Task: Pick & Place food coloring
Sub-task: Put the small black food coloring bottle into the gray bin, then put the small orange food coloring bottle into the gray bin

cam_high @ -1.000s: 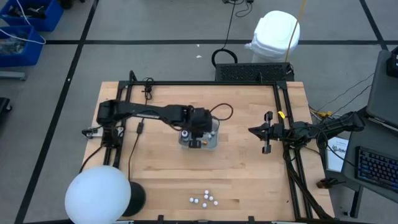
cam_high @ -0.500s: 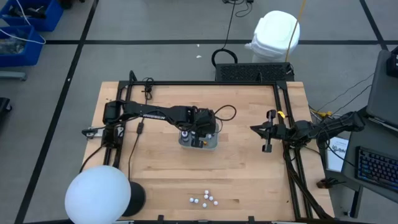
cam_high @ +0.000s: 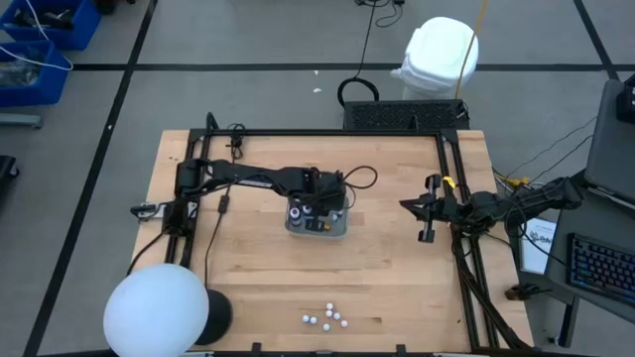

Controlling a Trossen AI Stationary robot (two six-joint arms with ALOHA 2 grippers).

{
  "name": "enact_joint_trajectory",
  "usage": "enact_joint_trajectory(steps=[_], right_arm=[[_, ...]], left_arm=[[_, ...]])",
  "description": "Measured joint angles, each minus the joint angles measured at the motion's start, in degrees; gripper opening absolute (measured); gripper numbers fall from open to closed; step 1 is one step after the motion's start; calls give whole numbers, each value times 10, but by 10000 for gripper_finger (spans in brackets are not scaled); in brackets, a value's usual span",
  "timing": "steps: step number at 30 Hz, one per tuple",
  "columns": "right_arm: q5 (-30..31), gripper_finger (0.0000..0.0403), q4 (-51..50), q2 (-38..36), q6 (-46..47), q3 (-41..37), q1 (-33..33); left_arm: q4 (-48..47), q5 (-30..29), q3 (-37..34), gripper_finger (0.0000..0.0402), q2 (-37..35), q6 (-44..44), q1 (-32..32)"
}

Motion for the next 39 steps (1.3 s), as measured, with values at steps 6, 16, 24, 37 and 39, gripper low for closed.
enact_joint_trajectory(steps=[6,16,24,37,39], right_arm=[[0,0,0,2,1,0,0],[-1,0,0,2,1,0,0],[-1,0,0,2,1,0,0],[-2,0,0,3,0,0,0],[-3,0,1,3,1,0,0]], left_arm=[[1,5,0,65,4,10,0],[2,0,0,150,1,10,0],[-92,-42,81,161,1,12,-22],[-112,16,40,10,-91,-32,-122],[-58,34,-13,11,-113,-33,-134]])
